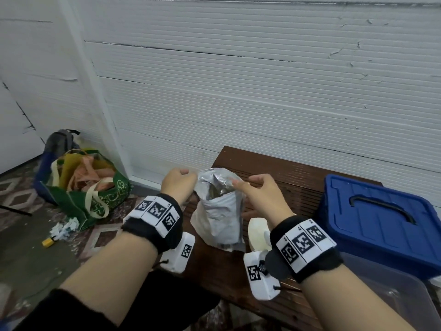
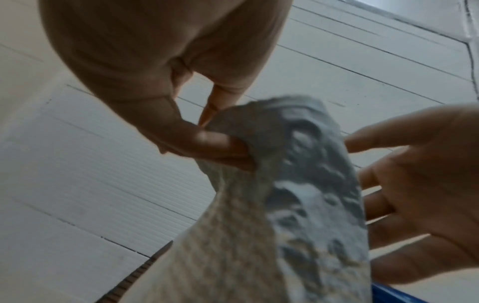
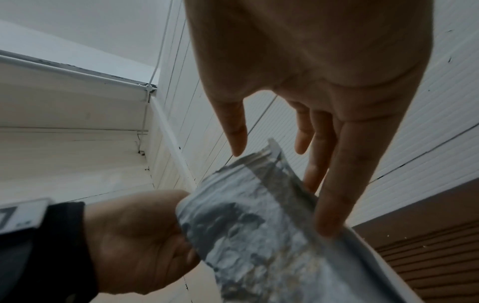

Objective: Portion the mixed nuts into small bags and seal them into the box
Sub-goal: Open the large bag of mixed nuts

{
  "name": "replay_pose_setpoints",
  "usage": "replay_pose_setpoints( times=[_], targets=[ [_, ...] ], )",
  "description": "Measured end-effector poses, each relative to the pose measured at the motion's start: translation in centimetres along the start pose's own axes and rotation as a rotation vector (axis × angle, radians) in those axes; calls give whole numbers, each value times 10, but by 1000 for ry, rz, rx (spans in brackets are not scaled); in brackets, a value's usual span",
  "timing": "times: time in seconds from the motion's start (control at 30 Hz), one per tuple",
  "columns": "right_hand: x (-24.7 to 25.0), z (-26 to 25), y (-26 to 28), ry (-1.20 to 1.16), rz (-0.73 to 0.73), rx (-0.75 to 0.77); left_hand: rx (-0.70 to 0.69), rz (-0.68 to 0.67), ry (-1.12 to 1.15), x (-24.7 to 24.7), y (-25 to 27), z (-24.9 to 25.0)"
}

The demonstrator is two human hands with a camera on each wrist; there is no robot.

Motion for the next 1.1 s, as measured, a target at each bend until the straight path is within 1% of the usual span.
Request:
replay_pose_setpoints(
  times=[0.13, 0.2, 0.27, 0.33, 0.4, 0.5, 0.63, 0.7, 0.73, 0.77, 0.83, 0.9, 0.97, 1.0, 1.03, 1.1],
  targets=[
    [2, 4, -3, 29, 108, 23, 18, -93, -46, -4, 0, -1],
    [1, 1, -6, 48, 140, 41, -24, -94, -95, -5, -4, 1],
    [1, -1, -11, 25, 165, 68, -51, -72, -95, -3, -10, -1],
    [3, 2, -16, -6, 190, 69, -18, -85, -45, -1, -13, -8],
    [5, 13, -21, -92, 195, 18, 49, -119, 36, -2, -12, -16],
    [5, 32, -22, -274, 167, -106, 164, -152, 129, -6, -8, -29],
    [-2, 46, -23, -442, 89, -228, 224, -211, 222, -14, -4, -36],
    [-6, 50, -25, -441, 66, -252, 223, -223, 228, -15, -5, -38],
    [-6, 50, -25, -420, 61, -246, 201, -223, 208, -13, -6, -38],
    [-6, 49, -26, -397, 62, -225, 162, -224, 159, -12, -7, -37],
    [-5, 43, -27, -358, 66, -122, 36, -222, 44, -8, -9, -31],
    [-2, 31, -29, -254, 58, 42, -70, -216, -30, -4, -8, -24],
    [-3, 13, -28, -76, 25, 229, -160, -232, -30, -3, -1, -14],
    [-5, 5, -28, -17, 11, 293, -203, -243, -22, -4, 2, -8],
    [-7, -2, -29, 13, 4, 329, -216, -255, -14, -6, 5, -4],
    [-11, -7, -31, 31, -3, 337, -223, -259, 11, -7, 6, -1]
  ],
)
Point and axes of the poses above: each hand's wrist, its own y-axis away from the middle knuckle, its own x-axis out of the back of the hand, z = x × y, the point moved 8 cm from there along -y, towards the middle knuckle, and after that the axes turned 5 degrees about x, right-handed, at the moved point
